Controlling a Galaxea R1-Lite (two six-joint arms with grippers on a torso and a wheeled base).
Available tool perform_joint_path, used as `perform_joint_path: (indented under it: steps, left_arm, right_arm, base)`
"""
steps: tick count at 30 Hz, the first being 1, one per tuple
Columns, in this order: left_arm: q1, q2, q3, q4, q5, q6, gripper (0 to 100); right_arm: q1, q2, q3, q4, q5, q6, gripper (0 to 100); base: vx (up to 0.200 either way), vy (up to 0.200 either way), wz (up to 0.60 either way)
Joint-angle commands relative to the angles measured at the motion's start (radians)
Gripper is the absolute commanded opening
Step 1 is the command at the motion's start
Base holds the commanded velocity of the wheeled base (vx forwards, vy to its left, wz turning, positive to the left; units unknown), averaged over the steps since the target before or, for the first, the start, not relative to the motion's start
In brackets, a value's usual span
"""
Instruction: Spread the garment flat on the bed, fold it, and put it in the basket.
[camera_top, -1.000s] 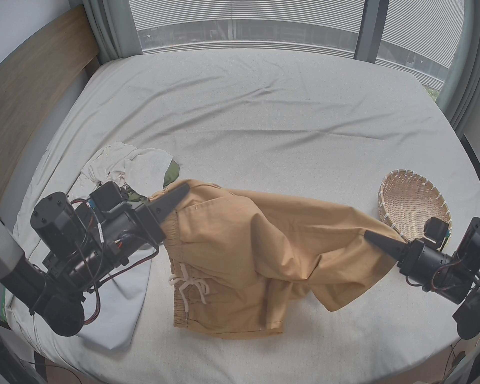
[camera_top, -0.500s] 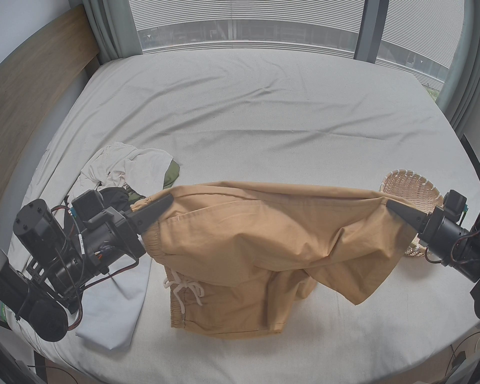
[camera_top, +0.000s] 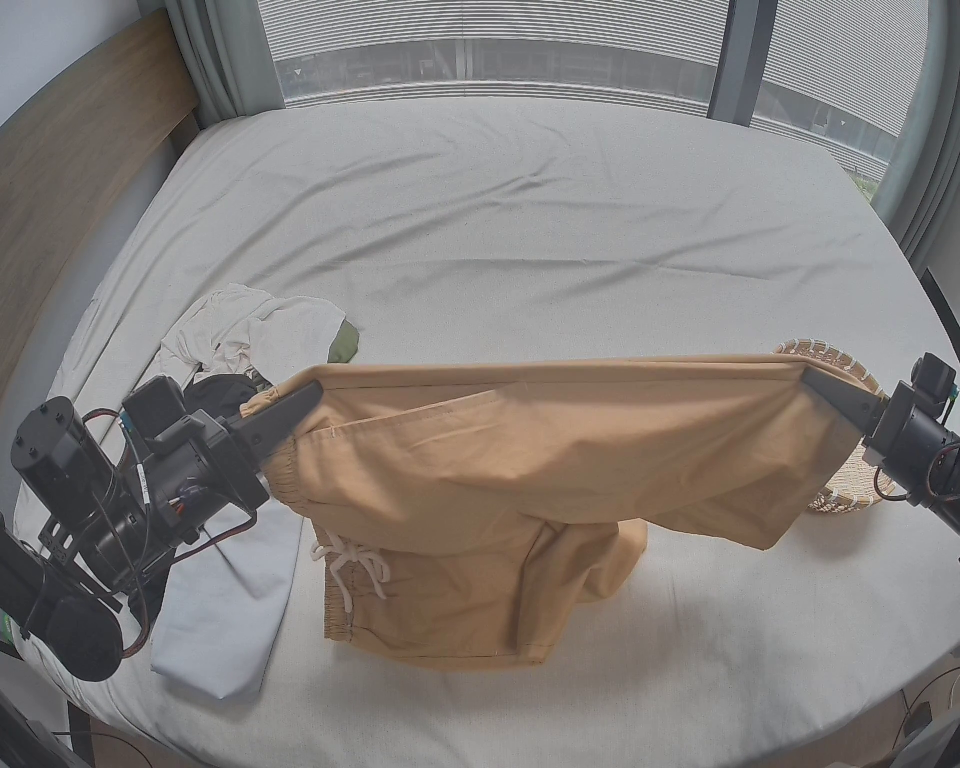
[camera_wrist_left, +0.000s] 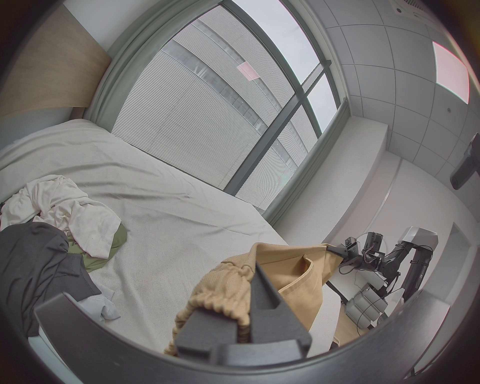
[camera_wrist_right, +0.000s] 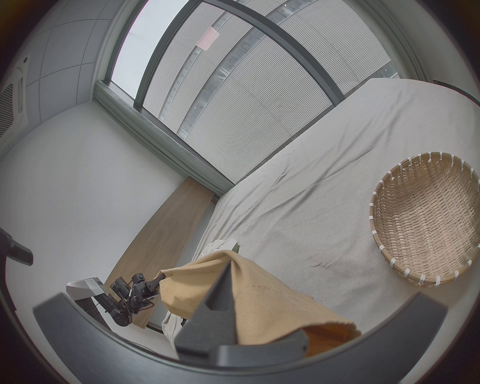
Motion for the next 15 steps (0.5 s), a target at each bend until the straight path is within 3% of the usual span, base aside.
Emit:
perform_joint_path:
  steps: [1, 15]
  left_arm:
    - [0.001, 0.004, -0.001, 0.0, 0.004, -0.001, 0]
    - [0.058, 0.035, -0.001, -0.002, 0.007, -0.005, 0]
  right_arm:
    - [-0.016, -0.001, 0.002, -0.001, 0.003, 0.001, 0]
    - [-0.017, 0.005, 0.0, -0.004, 0.003, 0.001, 0]
  base:
    - [0.0, 0.0, 0.0]
    - [0.0, 0.0, 0.0]
